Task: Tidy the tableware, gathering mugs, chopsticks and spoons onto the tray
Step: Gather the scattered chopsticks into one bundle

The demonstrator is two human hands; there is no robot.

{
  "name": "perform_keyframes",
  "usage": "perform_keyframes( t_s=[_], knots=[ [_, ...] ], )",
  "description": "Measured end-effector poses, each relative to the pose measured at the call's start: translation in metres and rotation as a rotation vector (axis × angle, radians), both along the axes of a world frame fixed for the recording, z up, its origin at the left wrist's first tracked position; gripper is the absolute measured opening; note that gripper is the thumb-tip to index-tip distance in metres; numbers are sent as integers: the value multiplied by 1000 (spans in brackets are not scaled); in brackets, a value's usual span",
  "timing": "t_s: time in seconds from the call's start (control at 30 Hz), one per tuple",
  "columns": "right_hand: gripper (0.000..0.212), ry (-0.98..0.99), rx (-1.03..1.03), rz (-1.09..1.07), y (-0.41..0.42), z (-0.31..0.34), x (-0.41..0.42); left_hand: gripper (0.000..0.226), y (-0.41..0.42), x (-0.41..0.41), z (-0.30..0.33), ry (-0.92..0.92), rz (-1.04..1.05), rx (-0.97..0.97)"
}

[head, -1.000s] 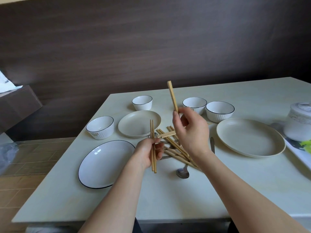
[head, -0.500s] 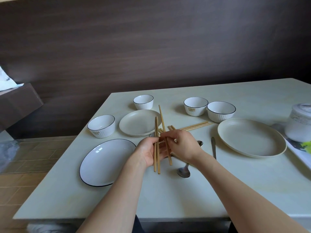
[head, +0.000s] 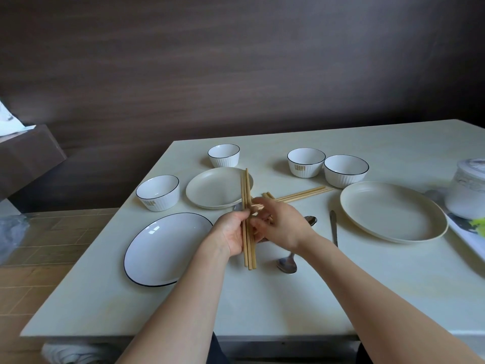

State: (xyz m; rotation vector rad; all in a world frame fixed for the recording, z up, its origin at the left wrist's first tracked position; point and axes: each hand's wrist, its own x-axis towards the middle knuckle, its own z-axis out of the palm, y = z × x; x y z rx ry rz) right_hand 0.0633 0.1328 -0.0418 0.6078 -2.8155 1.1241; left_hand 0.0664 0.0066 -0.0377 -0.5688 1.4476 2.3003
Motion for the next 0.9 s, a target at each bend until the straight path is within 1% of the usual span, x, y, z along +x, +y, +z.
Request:
perform_keyframes(
  t_s=[0.1,0.17,0.27,0.33,0.43,0.53,0.77,0.9],
  knots=[
    [33,51,-47,-242,8,0,-11,24,-7,-6,-4,-10,105,17],
    [26,9,24,-354,15,-3,-17,25,-12,-10,-8,-18,136,6],
    [18,-111,229,-316,18,-11,-17,30,-15,-13,-11,-11,135,-39],
    [16,-145,336,-265,15,-13,-13,28,-14,-12,-12,0,119,-68],
    [15,-107,466,-241,13,-13,-10,25,-13,-11,-14,23,103,-112],
    [17,-79,546,-232,12,-14,-8,26,-14,-12,-16,19,105,-139],
    [16,-74,571,-268,12,-16,-11,26,-12,-13,-17,9,105,-161],
    [13,-86,477,-319,13,-15,-13,26,-11,-13,-17,2,113,-158]
  ],
)
